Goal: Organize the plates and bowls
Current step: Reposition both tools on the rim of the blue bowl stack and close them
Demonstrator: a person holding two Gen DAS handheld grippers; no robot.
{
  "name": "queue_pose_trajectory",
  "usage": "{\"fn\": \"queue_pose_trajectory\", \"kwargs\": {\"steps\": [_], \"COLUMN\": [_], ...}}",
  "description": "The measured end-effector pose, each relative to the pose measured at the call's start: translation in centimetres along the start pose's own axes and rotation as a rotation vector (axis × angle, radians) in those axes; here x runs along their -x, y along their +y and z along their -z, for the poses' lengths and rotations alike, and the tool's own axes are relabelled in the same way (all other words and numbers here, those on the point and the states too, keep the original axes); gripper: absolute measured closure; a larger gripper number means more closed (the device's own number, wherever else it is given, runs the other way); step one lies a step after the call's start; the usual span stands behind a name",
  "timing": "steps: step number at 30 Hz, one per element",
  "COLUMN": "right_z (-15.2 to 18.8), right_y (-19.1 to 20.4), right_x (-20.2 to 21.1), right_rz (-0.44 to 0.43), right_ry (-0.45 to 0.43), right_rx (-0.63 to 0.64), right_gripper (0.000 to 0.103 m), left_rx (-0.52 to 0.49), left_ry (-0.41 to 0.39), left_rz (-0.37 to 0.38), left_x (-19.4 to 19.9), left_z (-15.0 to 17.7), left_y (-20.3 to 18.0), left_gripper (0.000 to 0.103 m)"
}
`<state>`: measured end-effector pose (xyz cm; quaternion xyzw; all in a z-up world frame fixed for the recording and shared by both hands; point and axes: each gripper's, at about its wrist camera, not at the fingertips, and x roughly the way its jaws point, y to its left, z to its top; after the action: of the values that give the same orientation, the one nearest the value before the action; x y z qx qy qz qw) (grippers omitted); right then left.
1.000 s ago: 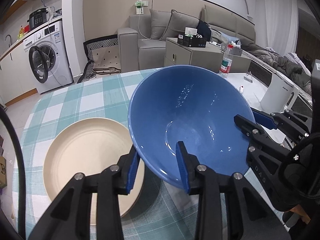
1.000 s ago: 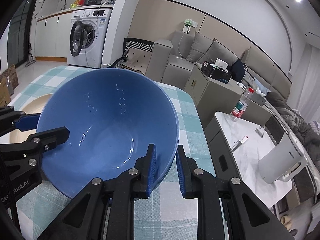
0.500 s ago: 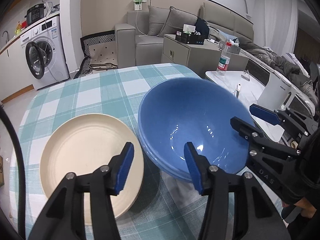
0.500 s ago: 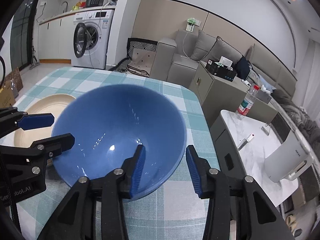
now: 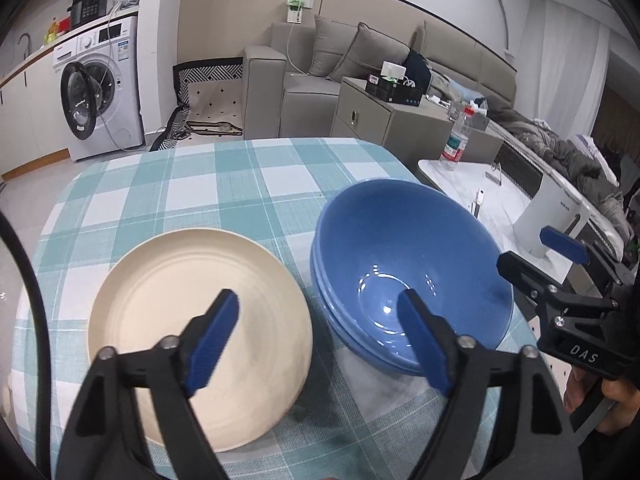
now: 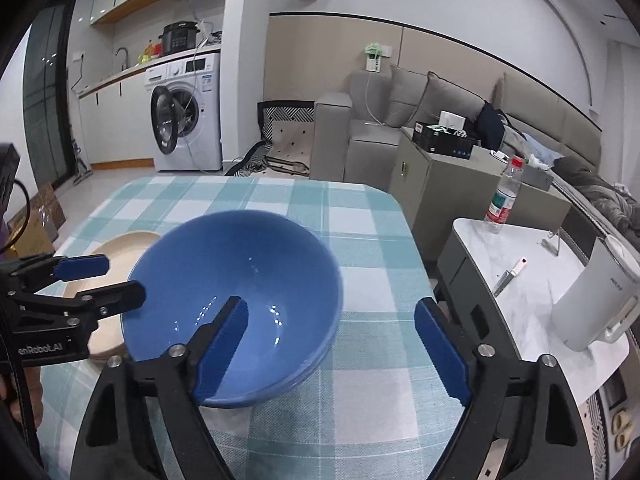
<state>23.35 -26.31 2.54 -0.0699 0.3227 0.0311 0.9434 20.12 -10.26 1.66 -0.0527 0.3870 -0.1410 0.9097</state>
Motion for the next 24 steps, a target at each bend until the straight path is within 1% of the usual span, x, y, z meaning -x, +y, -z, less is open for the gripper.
{"fn": "queue_pose_trajectory", "kwargs": {"steps": [2,3,5,8,11,16,20,24], "right_z": [-0.1,-0.2,-0.2,0.0,0.3,0.9,1.5,1.9], "right_y": [-0.8,-1.2,-2.3,-3.3,-3.7,-3.8,-3.7,-3.8], "right_x": [0.1,0.0,-0.2,-0.8,-1.3,-2.2,-3.2,-3.8], "right_rz": [-0.016,-0.029,-0.067,-0.077,-0.079,-0.154,-0.188,-0.222], "right_ry": [0.0,-0.001,0.001,0.014,0.011,0.025,0.054,0.071], "right_rx": [-0.024,-0.041,-0.097,-0.15,-0.162,-0.177,-0.189,-0.216], "right_gripper": [0.007,0.002,0.001,0.001,0.0,0.0,0.001,0.001], "left_rx": [0.014,0.021,0.036,0.059,0.081,0.092,0.106,0.093], "left_ry": [0.002,-0.001,-0.015,-0.001,0.018,0.036,0.051,0.065], "left_rz": [0.009,0.011,0.013,0.031,0.026,0.02,0.016,0.029], "left_x": [0.0,0.0,0.1,-0.3,-0.9,-1.8,-2.8,-3.6], "left_z": [-0.2,-0.3,-0.4,-0.5,-0.5,-0.6,-0.8,-1.0], "left_y": [0.4,0.7,1.1,1.7,2.3,2.6,2.5,2.0], "left_gripper": [0.01,0.0,0.0,0.0,0.0,0.0,0.0,0.0]}}
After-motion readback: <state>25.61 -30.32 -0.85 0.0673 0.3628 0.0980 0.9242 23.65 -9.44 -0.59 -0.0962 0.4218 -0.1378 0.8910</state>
